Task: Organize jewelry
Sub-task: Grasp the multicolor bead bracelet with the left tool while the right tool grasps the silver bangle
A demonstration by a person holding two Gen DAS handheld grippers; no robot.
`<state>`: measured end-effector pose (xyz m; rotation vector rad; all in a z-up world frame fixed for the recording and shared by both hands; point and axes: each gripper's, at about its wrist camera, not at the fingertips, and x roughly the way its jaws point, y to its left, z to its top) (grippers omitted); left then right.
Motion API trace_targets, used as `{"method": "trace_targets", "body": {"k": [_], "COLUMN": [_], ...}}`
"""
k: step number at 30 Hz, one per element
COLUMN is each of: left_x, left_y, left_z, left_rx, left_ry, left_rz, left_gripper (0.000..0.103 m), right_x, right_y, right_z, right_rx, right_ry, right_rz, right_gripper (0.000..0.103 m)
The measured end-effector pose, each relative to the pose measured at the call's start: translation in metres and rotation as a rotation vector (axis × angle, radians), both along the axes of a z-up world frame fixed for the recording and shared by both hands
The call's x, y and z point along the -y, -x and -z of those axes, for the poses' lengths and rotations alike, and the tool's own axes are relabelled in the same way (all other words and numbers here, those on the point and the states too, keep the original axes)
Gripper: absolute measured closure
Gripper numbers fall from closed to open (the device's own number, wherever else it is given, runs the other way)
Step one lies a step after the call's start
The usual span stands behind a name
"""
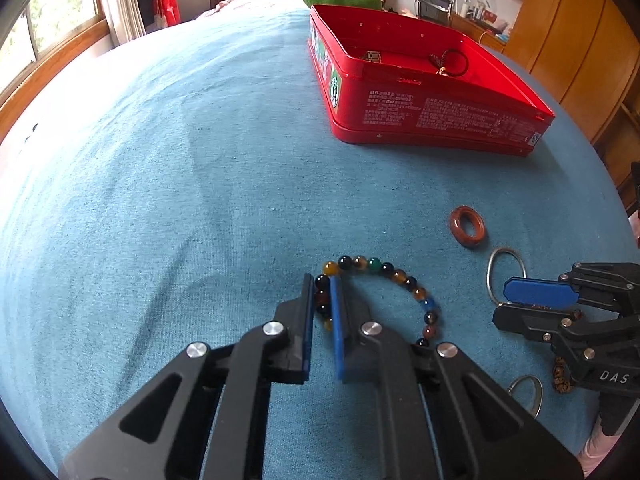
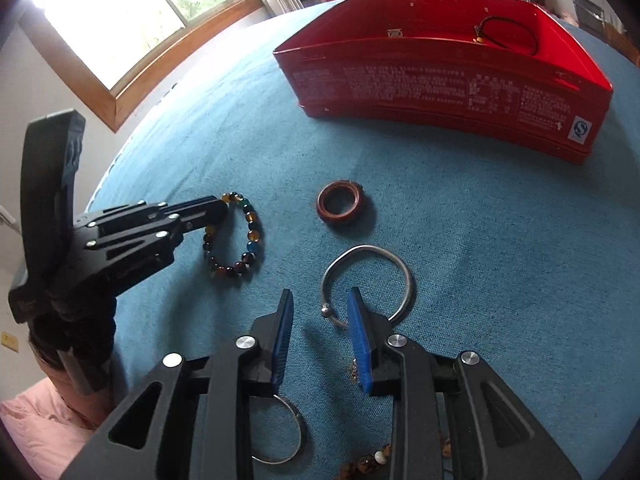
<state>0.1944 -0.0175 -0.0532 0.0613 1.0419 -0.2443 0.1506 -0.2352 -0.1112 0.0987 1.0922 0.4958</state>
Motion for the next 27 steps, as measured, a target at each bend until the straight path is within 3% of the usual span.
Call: {"method": "trace_targets", "body": {"k": [2,6,11,19,23,27], "left_x": [0.000,0.001,-0.001,0.008,0.011,0.001], "left_y": [0.000,-0.003,-0.002,0.001,0.002,0.001], "left_z": [0.000,0.000,0.000,0.002,0.002,-0.001], "left_rx": [0.000,-0.006,-0.003,0.030,0.049,0.035], "left_ry": [0.001,0.014,0.019,-0.022,-0.035,0.041], "left_rz": [0.000,0.000,-0.003,-0.001,0.002,-0.009], "left_gripper": [0.096,0.096,0.095,0.096,0.097,0.097], "right_x": [0.002,0.016,0.036,0.024,0.024,0.044], "right_y": [0.000,-0.006,-0.011,-0.007,-0.015,-0.014], "right_z": [0.002,0.004,0.002,0.003,0.004,-0.003], "right_rx": [0.010,-0.010,-0.002,0.050,0.041,0.038], "right_ry": [0.028,-0.014,-0.021,0.051,-0.011,-0.138], "right_rz": [0.004,0.034,0.128,0.123,0.140,0.164], "right_gripper": [0.091,0.098,0.098,0.097,0.097,0.098]}}
